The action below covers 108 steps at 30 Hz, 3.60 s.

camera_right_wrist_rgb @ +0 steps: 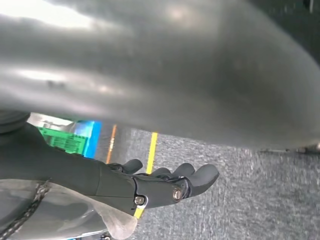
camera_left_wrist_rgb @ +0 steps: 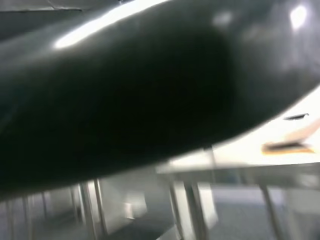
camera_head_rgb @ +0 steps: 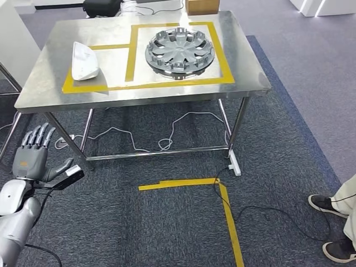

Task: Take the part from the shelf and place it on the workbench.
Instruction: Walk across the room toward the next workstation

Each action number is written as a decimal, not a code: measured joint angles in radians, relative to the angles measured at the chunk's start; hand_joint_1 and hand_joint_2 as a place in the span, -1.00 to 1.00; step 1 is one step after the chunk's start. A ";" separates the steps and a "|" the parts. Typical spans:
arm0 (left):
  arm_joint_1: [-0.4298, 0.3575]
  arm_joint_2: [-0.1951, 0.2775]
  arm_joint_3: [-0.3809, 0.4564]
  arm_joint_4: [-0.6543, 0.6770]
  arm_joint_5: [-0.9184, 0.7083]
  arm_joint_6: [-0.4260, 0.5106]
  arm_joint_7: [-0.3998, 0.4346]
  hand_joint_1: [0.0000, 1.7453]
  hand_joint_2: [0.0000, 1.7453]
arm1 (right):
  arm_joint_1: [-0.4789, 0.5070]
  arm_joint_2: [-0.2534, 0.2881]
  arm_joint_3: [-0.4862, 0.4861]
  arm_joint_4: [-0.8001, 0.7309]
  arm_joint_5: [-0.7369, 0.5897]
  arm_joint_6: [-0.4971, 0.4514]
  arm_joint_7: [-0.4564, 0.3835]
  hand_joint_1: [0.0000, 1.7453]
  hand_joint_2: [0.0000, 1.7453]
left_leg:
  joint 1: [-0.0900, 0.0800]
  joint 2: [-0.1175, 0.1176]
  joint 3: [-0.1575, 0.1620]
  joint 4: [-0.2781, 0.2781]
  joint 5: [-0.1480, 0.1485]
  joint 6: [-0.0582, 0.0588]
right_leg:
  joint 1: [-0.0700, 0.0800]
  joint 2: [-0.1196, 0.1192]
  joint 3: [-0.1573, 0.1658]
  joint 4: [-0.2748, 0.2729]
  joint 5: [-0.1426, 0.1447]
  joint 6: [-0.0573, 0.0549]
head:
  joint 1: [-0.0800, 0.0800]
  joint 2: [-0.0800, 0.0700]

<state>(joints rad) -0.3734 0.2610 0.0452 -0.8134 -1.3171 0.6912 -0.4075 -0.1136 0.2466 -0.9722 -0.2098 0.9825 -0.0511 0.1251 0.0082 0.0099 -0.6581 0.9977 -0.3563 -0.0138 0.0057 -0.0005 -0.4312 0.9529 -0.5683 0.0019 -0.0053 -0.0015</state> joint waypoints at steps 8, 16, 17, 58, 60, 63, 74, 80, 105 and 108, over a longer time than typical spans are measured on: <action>0.106 -0.173 0.186 0.336 0.630 -0.504 0.156 -1.00 1.00 | 0.013 0.000 -0.053 0.000 -0.104 -0.023 0.002 -1.00 -1.00 | 0.004 -0.003 -0.056 0.293 -0.183 -0.019 | 0.003 -0.005 -0.037 0.005 0.045 -0.027 | -0.006 0.000; 0.264 -0.322 0.391 0.506 0.730 -0.324 0.371 -1.00 1.00 | 0.016 -0.002 -0.108 0.001 -0.100 -0.050 0.001 -1.00 -1.00 | -0.013 -0.001 0.107 0.006 -0.111 0.034 | 0.007 -0.006 -0.059 0.025 0.038 0.002 | -0.005 0.000; 0.277 -0.336 0.402 0.519 0.723 -0.313 0.395 -1.00 1.00 | 0.017 -0.004 -0.108 0.000 -0.087 -0.058 0.001 -1.00 -1.00 | -0.010 0.000 0.108 -0.002 -0.110 0.040 | 0.006 -0.005 -0.067 0.038 0.026 0.009 | -0.004 0.000; 0.323 -0.456 0.250 0.599 0.361 -0.399 0.604 -1.00 -1.00 | 0.014 -0.095 0.094 -0.008 0.173 -0.186 0.012 -1.00 -1.00 | -0.012 -0.104 0.102 0.001 -0.102 0.049 | -0.024 0.067 -0.093 0.066 0.050 0.039 | 0.001 0.000; 0.322 -0.457 0.248 0.599 0.358 -0.394 0.599 -1.00 -1.00 | 0.023 -0.099 0.094 -0.008 0.172 -0.186 0.007 -1.00 -1.00 | -0.012 -0.124 0.091 0.006 -0.097 0.036 | -0.025 0.087 -0.076 0.037 0.049 0.034 | 0.001 0.000; 0.325 -0.457 0.246 0.600 0.357 -0.391 0.598 -1.00 -1.00 | 0.029 -0.103 0.097 -0.007 0.171 -0.188 0.016 -1.00 -1.00 | -0.010 -0.119 0.076 0.023 -0.104 0.020 | -0.026 0.052 -0.076 0.035 0.056 0.016 | -0.002 0.000; 0.328 -0.460 0.238 0.602 0.353 -0.389 0.597 -1.00 -1.00 | 0.025 -0.104 0.130 -0.007 0.236 -0.200 0.022 -1.00 -1.00 | -0.024 0.062 0.113 0.022 -0.125 0.033 | -0.009 -0.101 -0.075 0.036 0.050 0.008 | -0.014 0.000; 0.330 -0.464 0.216 0.604 0.296 -0.417 0.630 -1.00 -1.00 | -0.018 -0.089 0.167 -0.008 0.266 -0.235 0.026 -1.00 -1.00 | -0.018 0.018 0.108 -0.006 -0.108 0.061 | -0.013 -0.049 -0.115 0.119 -0.010 0.036 | -0.010 0.000; 0.329 -0.452 0.160 0.604 0.187 -0.449 0.683 -1.00 0.00 | 0.071 -0.152 0.100 -0.008 0.183 -0.344 0.005 -1.00 -1.00 | -0.019 0.053 0.096 0.022 -0.122 0.024 | -0.018 -0.096 -0.067 0.036 0.037 0.024 | -0.021 0.000; 0.337 -0.446 0.155 0.604 0.186 -0.438 0.681 -1.00 1.00 | 0.069 -0.148 0.096 -0.008 0.176 -0.338 0.004 -1.00 -1.00 | -0.020 0.028 0.094 0.015 -0.120 0.041 | -0.019 -0.105 -0.062 0.036 0.028 0.042 | -0.018 0.000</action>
<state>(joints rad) -0.0365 -0.1855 0.2006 -0.2090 -1.1307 0.2534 0.2740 -0.0449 0.0983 -0.8763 -0.2178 1.1583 -0.3895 0.1286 -0.0114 0.0382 -0.5642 1.0122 -0.4759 0.0267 -0.0132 -0.1055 -0.4934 0.9889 -0.5402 0.0436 -0.0238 -0.0015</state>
